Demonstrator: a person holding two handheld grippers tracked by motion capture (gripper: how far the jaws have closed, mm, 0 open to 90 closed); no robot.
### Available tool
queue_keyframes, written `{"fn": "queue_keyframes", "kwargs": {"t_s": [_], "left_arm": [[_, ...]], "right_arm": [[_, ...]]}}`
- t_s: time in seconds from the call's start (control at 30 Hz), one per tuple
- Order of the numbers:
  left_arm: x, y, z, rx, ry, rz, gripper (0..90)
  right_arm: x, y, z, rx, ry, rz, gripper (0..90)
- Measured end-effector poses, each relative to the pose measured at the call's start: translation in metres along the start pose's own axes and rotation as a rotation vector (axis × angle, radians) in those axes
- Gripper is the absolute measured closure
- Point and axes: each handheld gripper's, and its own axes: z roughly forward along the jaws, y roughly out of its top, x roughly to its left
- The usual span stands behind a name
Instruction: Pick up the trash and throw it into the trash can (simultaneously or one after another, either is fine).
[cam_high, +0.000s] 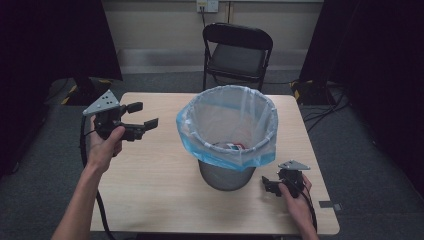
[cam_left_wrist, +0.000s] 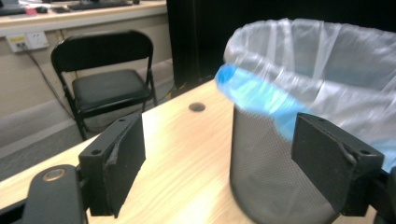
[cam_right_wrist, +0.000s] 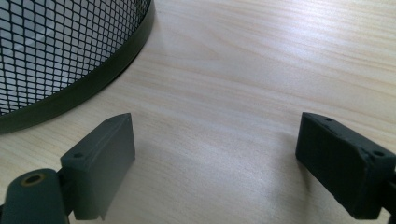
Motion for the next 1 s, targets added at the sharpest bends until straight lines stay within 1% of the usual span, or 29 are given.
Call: {"fn": "queue_keyframes", "kwargs": {"t_s": [0.07, 0.13, 0.17, 0.2, 0.23, 0.27, 0.3, 0.37, 0.43, 0.47, 0.5, 0.57, 0.63, 0.67, 0.7, 0.77, 0.87, 0.93, 0.97, 1.0], "left_arm": [[0.001, -0.003, -0.001, 0.001, -0.005, -0.004, 17.6], [0.003, -0.008, -0.002, 0.0, -0.005, -0.017, 17.2], [0.004, -0.014, -0.003, 0.009, 0.001, -0.022, 17.3], [0.004, -0.014, -0.003, 0.009, 0.001, -0.022, 17.3], [0.005, -0.021, -0.003, 0.03, 0.003, -0.026, 17.3], [0.005, -0.021, -0.003, 0.03, 0.003, -0.026, 17.3], [0.005, -0.027, -0.003, 0.045, 0.01, -0.027, 17.3], [0.006, -0.033, -0.004, 0.054, 0.004, -0.044, 17.3], [0.006, -0.039, -0.005, 0.064, 0.008, -0.048, 17.3], [0.006, -0.039, -0.005, 0.064, 0.008, -0.048, 17.4], [0.007, -0.044, -0.006, 0.07, 0.006, -0.055, 17.4], [0.007, -0.047, -0.007, 0.074, 0.008, -0.06, 17.3], [0.007, -0.053, -0.008, 0.08, 0.015, -0.072, 17.3], [0.008, -0.055, -0.008, 0.084, 0.015, -0.072, 17.3], [0.008, -0.06, -0.008, 0.095, 0.016, -0.081, 17.3], [0.008, -0.062, -0.008, 0.101, 0.019, -0.079, 17.3], [0.009, -0.072, -0.008, 0.114, 0.023, -0.102, 17.3], [0.009, -0.075, -0.009, 0.118, 0.024, -0.101, 17.4], [0.01, -0.079, -0.009, 0.128, 0.031, -0.109, 17.4], [0.01, -0.079, -0.009, 0.128, 0.031, -0.109, 17.4]], "right_arm": [[0.0, 0.0, 0.0, 0.0, 0.0, 0.0, 11.1], [0.0, 0.0, 0.0, 0.0, 0.0, 0.0, 11.1], [0.0, 0.0, 0.0, 0.0, 0.0, 0.0, 11.1], [0.0, 0.0, 0.0, 0.0, 0.0, 0.0, 11.1], [0.0, 0.0, 0.0, 0.0, 0.0, 0.0, 11.1], [0.0, 0.0, 0.0, 0.0, 0.0, 0.0, 11.1], [0.0, 0.0, 0.0, 0.0, 0.0, 0.0, 11.1], [0.0, 0.0, 0.0, 0.0, 0.0, 0.0, 11.1], [0.0, 0.0, 0.0, 0.0, 0.0, 0.0, 11.1], [0.0, 0.0, 0.0, 0.0, 0.0, 0.0, 11.1], [0.0, 0.0, 0.0, 0.0, 0.0, 0.0, 11.1], [0.0, 0.0, 0.0, 0.0, 0.0, 0.0, 11.1], [0.0, 0.0, 0.0, 0.0, 0.0, 0.0, 11.1], [0.0, 0.0, 0.0, 0.0, 0.0, 0.0, 11.1], [0.0, 0.0, 0.0, 0.0, 0.0, 0.0, 11.1], [0.0, 0.0, 0.0, 0.0, 0.0, 0.0, 11.1], [0.0, 0.0, 0.0, 0.0, 0.0, 0.0, 11.1], [0.0, 0.0, 0.0, -0.001, 0.0, 0.0, 11.1], [0.0, 0.0, 0.0, 0.0, 0.0, 0.0, 11.1], [0.0, 0.0, 0.0, 0.0, 0.0, 0.0, 11.1]]}}
